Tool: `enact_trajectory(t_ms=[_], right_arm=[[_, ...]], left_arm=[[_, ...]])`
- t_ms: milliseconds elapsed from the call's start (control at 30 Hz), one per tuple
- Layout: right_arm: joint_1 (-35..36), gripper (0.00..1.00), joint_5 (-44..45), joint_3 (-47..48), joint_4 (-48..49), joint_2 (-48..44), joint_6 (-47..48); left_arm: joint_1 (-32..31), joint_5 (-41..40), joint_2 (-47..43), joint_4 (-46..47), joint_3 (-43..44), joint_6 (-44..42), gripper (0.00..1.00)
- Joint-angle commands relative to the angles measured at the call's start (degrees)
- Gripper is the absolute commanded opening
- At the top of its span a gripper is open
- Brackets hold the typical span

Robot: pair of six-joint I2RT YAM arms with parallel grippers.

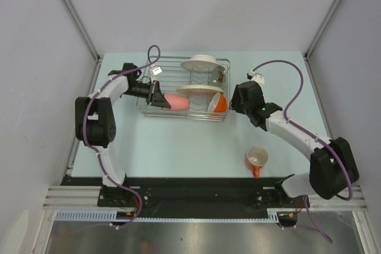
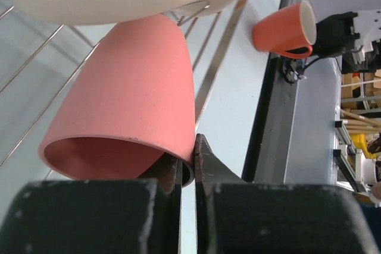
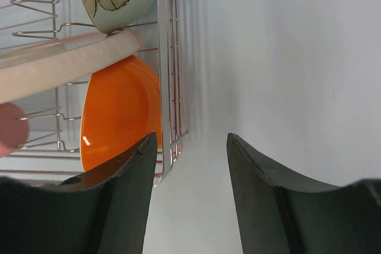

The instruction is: Load the mixed dishes into the dish rack

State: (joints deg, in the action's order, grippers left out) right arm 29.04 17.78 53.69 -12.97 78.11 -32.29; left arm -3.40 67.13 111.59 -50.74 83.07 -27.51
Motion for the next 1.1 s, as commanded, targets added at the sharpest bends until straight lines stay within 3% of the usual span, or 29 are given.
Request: enact_trajectory(t_ms=[0,267,367,400,433,533,733,1067], right_arm=[[0.14,0.54,-0.38,3.96,5.32,3.89,1.97],[-0.21,0.47,-1.25,3.53,6.38,7.85,2.06],[-0.65,0.31,-1.69,3.35,6.38,9.52,1.89],[-0.82,0.18,-1.7,3.26,6.29,9.78,1.8],[-0.91,0.12,-1.7,3.09,6.21,9.96,1.8],[-1.35,0.01,-0.73,1.78,5.94,8.83,1.18],[-2.58,0.0,0.33,-3.76,3.84,2.67,-0.14],[-4.86,0.0,0.76,-15.1,-5.39,-14.9,-5.14]], left_arm=[[0.15,6.96,-7.35,-10.16,2.8,-5.45,0.0],[0.5,7.66,-9.37,-22.53,8.77,-11.68,0.0],[0.94,8.89,-9.81,-29.38,11.67,-16.25,0.0],[1.02,9.15,-9.99,-30.72,12.46,-18.09,0.0],[1.03,9.76,-10.42,-31.43,13.95,-18.2,0.0],[1.03,10.99,-11.57,-33.02,16.59,-17.85,0.01],[-0.46,11.27,-12.89,-31.35,21.6,-13.81,0.03],[-5.3,10.74,-15.88,-15.8,21.44,-0.1,0.04]])
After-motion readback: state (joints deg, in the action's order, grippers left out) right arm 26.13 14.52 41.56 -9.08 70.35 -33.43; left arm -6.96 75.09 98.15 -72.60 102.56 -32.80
